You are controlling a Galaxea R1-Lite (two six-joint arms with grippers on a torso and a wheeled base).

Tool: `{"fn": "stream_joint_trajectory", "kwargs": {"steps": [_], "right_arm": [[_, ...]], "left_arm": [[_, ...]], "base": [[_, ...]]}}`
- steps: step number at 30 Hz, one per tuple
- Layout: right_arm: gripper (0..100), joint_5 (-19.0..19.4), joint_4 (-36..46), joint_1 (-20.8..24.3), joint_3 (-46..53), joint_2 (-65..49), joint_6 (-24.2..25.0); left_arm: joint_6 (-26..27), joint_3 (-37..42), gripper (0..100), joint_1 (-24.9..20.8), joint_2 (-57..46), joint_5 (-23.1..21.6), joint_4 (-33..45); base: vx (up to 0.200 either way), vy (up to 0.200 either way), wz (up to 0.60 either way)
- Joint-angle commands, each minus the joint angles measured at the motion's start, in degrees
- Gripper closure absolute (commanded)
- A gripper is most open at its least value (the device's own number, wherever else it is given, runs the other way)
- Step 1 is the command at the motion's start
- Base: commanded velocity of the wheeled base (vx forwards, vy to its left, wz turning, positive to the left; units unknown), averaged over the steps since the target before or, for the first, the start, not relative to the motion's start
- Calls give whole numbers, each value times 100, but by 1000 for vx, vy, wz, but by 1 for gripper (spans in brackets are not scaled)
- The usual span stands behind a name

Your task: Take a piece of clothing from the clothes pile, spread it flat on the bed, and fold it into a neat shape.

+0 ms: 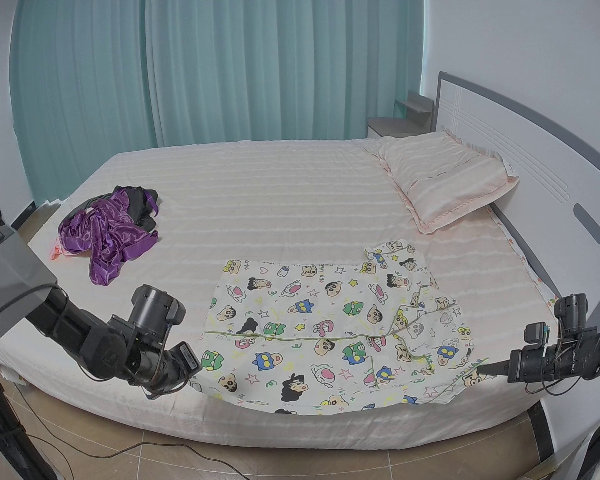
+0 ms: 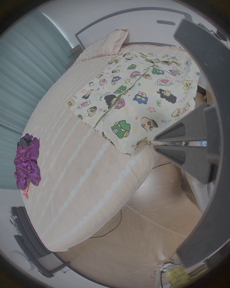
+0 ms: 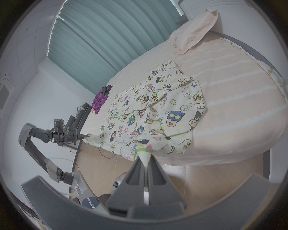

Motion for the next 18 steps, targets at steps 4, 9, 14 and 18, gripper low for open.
{"fn": "stream_joint_trajectory", "kwargs": {"steps": [4,9,14,18], "right_arm": [[100,-28,-10,-15,-552,453,307],[100,-28,-19,-32,-727,726,334],[100,-37,-19,-58,-956,928,369],[100,-90,-19,-58,-1184,998,501]], "left_arm": [[-147,-897,100,366,580,-183,506],[-322,-1231,100,463,747,-535,761],[-533,-1547,100,594,888,-702,796],[-665,-1785,100,753,1064,-702,796]], "base": [[0,0,0],[0,0,0],[0,0,0],[0,0,0]]}}
